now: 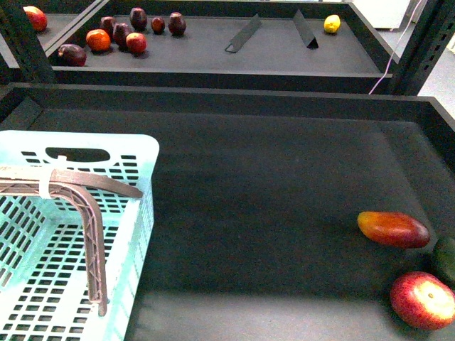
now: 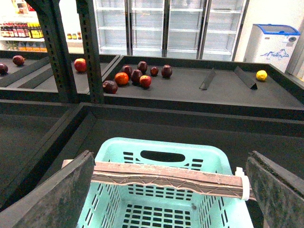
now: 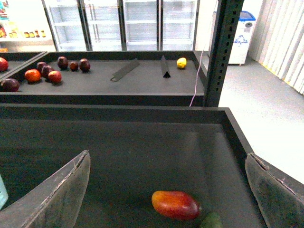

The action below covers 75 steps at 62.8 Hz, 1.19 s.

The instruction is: Pick apple with right arm and hold basket with left

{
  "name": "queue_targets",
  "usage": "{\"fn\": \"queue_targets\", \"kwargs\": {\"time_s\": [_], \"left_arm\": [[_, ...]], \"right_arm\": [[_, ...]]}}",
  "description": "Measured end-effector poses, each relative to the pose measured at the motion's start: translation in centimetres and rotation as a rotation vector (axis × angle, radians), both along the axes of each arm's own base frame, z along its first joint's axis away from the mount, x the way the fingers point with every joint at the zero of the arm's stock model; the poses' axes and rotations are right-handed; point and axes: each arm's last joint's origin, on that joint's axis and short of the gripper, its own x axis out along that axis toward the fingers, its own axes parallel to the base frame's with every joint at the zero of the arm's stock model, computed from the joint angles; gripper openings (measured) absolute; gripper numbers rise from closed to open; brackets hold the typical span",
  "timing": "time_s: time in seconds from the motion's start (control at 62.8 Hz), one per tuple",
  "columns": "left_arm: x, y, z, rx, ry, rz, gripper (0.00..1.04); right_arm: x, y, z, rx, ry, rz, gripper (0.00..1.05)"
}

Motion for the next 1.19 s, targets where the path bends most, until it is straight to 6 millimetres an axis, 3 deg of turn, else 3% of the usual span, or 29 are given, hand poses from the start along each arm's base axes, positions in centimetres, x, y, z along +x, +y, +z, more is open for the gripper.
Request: {"fn": "queue_targets", "kwargs": {"time_s": [0.573,0.7,0.796,1.035,1.194], "left_arm": [[0.0,0.0,0.0,-0.004,0.003,0.001,0.97],[0.3,0.0,-0.4,-0.274,0.444,0.057,0.97],[0.9,-0.1,-0.7,-0.422,0.511,0.094,0.97],[4.2,-1.0,-0.2,-0.707,0.582,0.034,0.97],[9.0,-0.9,0.8,-0.922,0.578,0.052,0.97]], "right_arm": [[0.0,0.0,0.0,0.0,0.0,0.0,0.96],[0.0,0.0,0.0,0.0,0.0,0.0,0.96],[0.0,0.0,0.0,0.0,0.0,0.0,0.96],[0.0,0.0,0.0,0.0,0.0,0.0,0.96],[0.0,0.0,0.0,0.0,0.0,0.0,0.96]]}}
